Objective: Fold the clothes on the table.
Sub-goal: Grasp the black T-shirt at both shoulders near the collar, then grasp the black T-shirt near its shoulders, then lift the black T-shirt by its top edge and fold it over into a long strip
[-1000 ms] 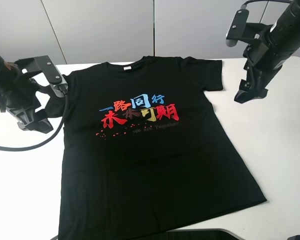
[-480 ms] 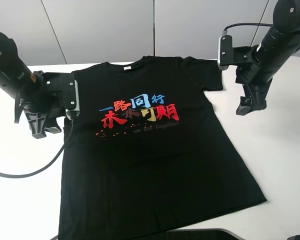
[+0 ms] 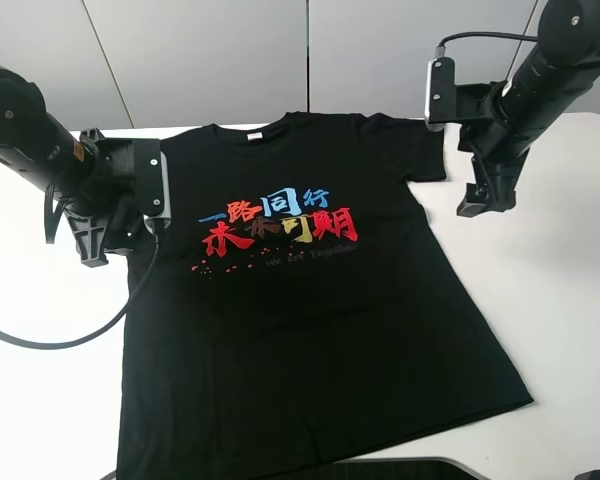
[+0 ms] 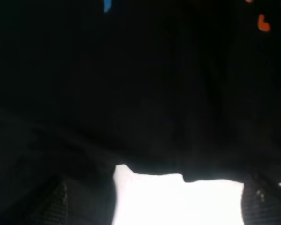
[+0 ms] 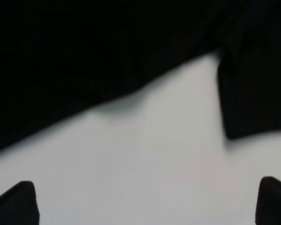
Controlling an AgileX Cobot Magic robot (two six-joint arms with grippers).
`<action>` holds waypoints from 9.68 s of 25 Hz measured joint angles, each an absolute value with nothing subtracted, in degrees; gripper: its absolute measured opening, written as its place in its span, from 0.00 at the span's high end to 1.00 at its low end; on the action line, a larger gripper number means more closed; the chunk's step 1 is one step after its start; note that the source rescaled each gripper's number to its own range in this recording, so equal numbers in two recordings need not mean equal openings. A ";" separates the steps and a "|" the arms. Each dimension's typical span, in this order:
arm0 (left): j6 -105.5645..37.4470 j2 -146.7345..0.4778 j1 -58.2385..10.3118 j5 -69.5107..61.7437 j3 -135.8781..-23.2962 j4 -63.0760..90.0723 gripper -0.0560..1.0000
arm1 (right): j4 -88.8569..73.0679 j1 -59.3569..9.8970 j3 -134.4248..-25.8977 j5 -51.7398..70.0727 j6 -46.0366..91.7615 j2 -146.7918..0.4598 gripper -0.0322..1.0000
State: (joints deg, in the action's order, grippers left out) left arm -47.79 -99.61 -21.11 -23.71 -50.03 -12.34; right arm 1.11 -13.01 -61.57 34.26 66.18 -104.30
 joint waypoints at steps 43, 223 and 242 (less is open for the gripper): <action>-46.66 -110.02 -21.11 -22.65 -50.72 -14.14 0.00 | 10.13 -21.27 -61.85 22.66 64.14 -113.41 0.02; -29.88 -83.96 -28.02 -65.12 -61.83 -16.98 0.92 | -17.09 -21.22 -61.31 61.89 50.30 -85.72 0.96; -35.56 -85.09 -28.02 -69.28 -58.80 -11.31 0.92 | -27.60 -21.22 -51.38 61.15 57.89 -85.72 0.96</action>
